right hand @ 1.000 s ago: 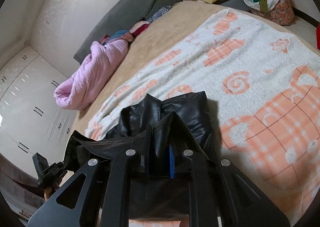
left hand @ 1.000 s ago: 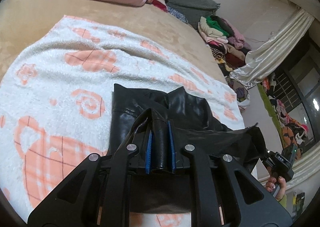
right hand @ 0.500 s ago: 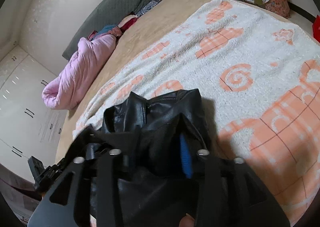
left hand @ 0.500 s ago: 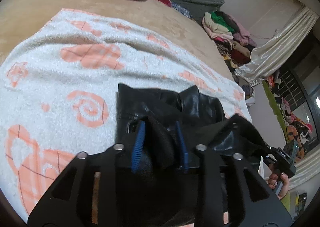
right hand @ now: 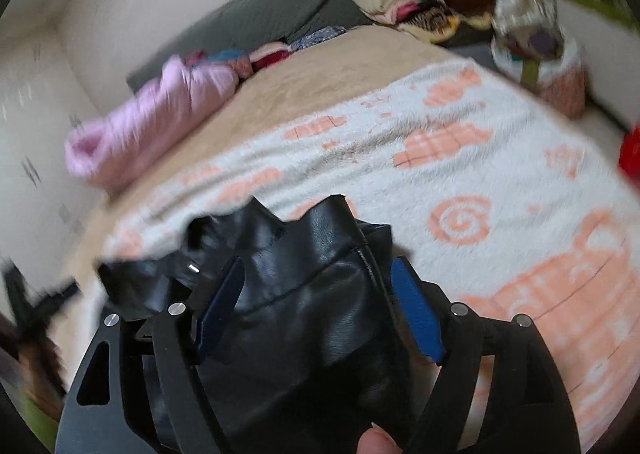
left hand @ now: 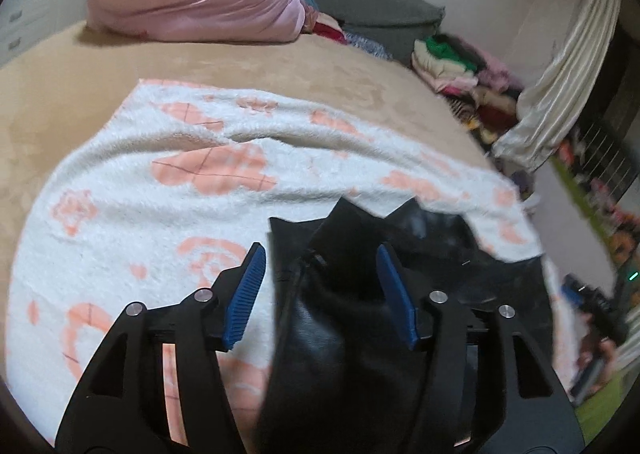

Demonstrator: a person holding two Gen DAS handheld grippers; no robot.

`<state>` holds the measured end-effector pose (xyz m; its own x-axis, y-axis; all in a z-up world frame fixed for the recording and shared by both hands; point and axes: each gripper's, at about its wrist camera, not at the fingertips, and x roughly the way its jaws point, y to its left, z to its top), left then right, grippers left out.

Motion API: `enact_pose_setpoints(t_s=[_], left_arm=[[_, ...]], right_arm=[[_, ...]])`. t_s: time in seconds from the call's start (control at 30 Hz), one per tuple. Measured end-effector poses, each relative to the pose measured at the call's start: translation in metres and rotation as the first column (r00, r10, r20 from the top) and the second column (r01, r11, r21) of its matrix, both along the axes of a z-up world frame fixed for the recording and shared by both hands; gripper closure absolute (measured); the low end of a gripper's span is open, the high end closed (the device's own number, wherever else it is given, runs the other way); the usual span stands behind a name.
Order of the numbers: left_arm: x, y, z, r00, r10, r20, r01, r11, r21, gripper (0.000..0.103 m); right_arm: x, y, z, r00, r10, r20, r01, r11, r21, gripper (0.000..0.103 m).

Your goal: Fold large clothes

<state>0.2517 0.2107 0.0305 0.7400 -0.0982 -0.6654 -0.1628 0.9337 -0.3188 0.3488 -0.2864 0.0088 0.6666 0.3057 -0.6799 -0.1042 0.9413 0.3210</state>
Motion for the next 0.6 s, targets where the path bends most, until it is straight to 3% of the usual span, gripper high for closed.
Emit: enact_pose_setpoints(t_s=[0.13, 0.2, 0.27, 0.33, 0.37, 0.43, 0.53, 0.6], left_arm=[[0.016, -0.016, -0.023, 0.997, -0.053, -0.062, 0.058, 0.995, 0.086, 0.044], [0.022, -0.026, -0.032, 0.993, -0.088, -0.084, 0.098, 0.987, 0.13, 0.044], [0.025, -0.034, -0.038, 0.99, -0.099, -0.099, 0.115, 0.977, 0.177, 0.05], [0.027, -0.042, -0.044, 0.989, -0.091, -0.114, 0.117, 0.962, 0.248, 0.077], [0.026, -0.043, -0.045, 0.99, -0.083, -0.11, 0.11, 0.957, 0.269, 0.088], [0.023, -0.038, -0.036, 0.994, -0.083, -0.074, 0.099, 0.965, 0.242, 0.094], [0.017, -0.031, -0.013, 0.997, -0.076, 0.007, 0.072, 0.973, 0.219, 0.096], [0.016, -0.026, 0.002, 0.996, -0.073, 0.057, 0.061, 0.981, 0.184, 0.096]], right_arm=[[0.007, 0.03, -0.013, 0.998, 0.07, -0.002, -0.069, 0.968, -0.241, 0.028], [0.011, 0.037, -0.023, 0.995, 0.097, -0.01, -0.095, 0.947, -0.307, 0.029], [0.016, 0.043, -0.032, 0.994, 0.112, -0.021, -0.112, 0.928, -0.356, 0.047], [0.019, 0.044, -0.04, 0.995, 0.097, -0.029, -0.1, 0.914, -0.393, 0.074], [0.018, 0.042, -0.041, 0.996, 0.089, -0.02, -0.09, 0.918, -0.387, 0.083], [0.013, 0.034, -0.035, 0.998, 0.068, 0.014, -0.06, 0.942, -0.332, 0.088], [0.01, 0.014, -0.013, 0.997, 0.019, 0.081, 0.0, 0.974, -0.227, 0.091], [0.015, 0.0, 0.0, 0.995, -0.012, 0.103, 0.023, 0.994, -0.103, 0.091]])
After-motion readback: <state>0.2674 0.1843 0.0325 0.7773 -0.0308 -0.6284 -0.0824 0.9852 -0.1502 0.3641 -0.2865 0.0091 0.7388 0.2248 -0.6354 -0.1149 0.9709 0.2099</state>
